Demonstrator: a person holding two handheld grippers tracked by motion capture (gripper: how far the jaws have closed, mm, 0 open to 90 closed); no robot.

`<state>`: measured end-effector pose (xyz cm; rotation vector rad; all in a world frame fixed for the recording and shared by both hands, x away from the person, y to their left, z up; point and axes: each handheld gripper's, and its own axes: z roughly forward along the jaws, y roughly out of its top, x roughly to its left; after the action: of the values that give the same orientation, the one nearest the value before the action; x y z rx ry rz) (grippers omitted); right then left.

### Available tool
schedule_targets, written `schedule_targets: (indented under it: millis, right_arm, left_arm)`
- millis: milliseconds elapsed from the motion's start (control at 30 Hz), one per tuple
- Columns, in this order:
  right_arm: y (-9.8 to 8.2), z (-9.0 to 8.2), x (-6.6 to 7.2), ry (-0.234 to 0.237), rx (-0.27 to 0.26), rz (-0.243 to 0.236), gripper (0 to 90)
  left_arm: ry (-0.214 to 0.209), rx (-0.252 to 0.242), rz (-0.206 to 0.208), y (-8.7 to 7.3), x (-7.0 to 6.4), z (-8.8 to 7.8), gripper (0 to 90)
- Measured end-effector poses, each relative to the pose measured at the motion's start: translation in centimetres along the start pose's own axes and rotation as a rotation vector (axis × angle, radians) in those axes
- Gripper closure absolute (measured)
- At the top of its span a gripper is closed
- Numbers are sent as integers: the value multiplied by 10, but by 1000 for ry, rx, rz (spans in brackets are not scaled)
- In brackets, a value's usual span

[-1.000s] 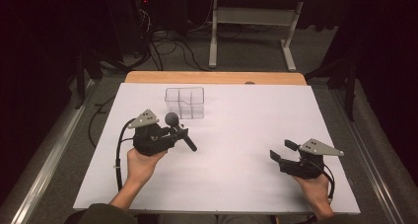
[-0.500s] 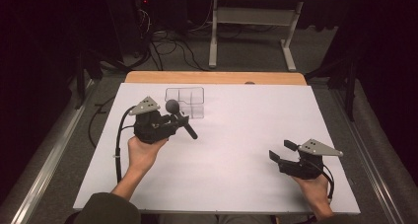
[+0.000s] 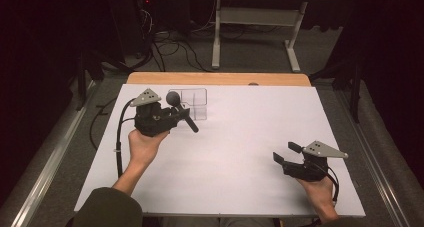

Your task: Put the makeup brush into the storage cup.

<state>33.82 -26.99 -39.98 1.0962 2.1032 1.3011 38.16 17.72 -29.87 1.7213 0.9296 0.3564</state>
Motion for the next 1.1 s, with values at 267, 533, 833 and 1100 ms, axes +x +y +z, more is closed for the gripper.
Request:
schedule_targets:
  millis: [267, 533, 833, 1100]
  right_arm:
    - [0, -1, 0, -1, -3, 2, 307]
    - [0, 0, 0, -1, 3, 0, 307]
    - [0, 0, 0, -2, -3, -3, 308]
    - [0, 0, 0, -3, 1, 4, 308]
  left_arm:
    - [34, -9, -3, 15, 6, 2, 702]
    - [64, 1, 11, 27, 9, 9, 702]
    - [103, 14, 17, 38, 13, 19, 702]
    - [135, 37, 29, 47, 17, 29, 702]
